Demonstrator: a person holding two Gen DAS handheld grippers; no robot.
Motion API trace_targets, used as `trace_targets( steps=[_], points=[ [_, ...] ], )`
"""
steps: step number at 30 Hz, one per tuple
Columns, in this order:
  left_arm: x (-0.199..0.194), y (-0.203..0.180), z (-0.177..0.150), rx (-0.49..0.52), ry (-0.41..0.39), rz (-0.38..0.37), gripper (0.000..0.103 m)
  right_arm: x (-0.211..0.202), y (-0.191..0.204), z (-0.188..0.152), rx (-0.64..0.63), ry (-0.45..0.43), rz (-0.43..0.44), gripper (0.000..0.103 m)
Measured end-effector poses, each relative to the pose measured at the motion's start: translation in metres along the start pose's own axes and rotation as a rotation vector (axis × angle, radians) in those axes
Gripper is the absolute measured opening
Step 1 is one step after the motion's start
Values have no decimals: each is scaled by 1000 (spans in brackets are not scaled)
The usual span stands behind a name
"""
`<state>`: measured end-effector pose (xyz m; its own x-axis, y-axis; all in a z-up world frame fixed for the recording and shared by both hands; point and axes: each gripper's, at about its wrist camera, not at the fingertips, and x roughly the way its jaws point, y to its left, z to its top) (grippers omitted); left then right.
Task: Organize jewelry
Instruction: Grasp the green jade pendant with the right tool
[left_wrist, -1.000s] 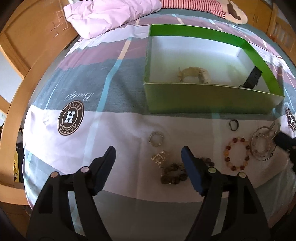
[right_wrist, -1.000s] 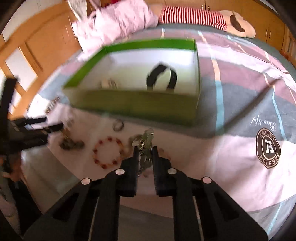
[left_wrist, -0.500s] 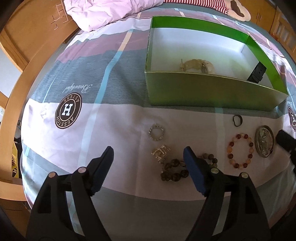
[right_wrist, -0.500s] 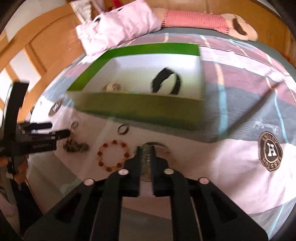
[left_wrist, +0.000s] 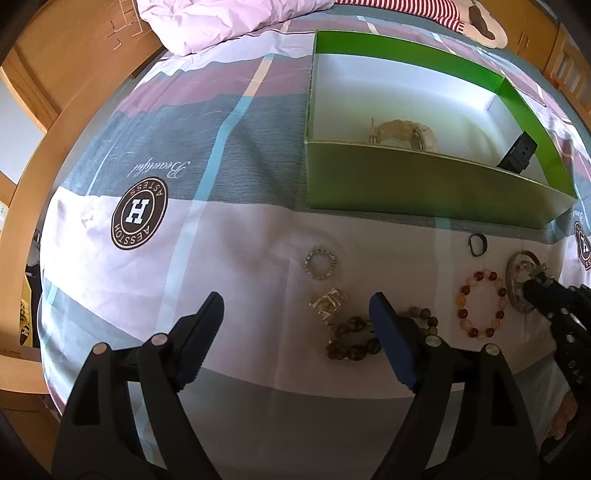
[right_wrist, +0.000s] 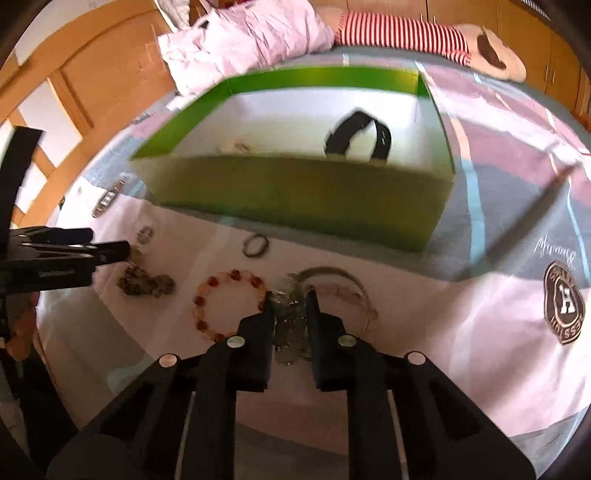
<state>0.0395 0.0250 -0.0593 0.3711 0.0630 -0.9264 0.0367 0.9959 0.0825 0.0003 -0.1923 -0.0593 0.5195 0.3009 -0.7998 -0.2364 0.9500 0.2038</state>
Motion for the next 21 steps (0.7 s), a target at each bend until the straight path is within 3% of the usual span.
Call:
trace_targets(
  steps=[5,11,14,17,21],
  points=[
    [1,3,0,-11,15,-10,84,-14,-6,5,25,-43,-10,17],
    [10,4,-1,-21,55,-17,83,-8,-18,3,69,-9,-28,17],
    [18,4,-4,-29,92,-31,74,-7,-15,4,54,-10,-31,17],
    [16,-9,-9,8,103,-73,73,-7,-12,3,36,-8,-30,17],
    [21,-25,-15,66,100,-45,78,-4,-10,1,34,2,-29,17]
  ],
)
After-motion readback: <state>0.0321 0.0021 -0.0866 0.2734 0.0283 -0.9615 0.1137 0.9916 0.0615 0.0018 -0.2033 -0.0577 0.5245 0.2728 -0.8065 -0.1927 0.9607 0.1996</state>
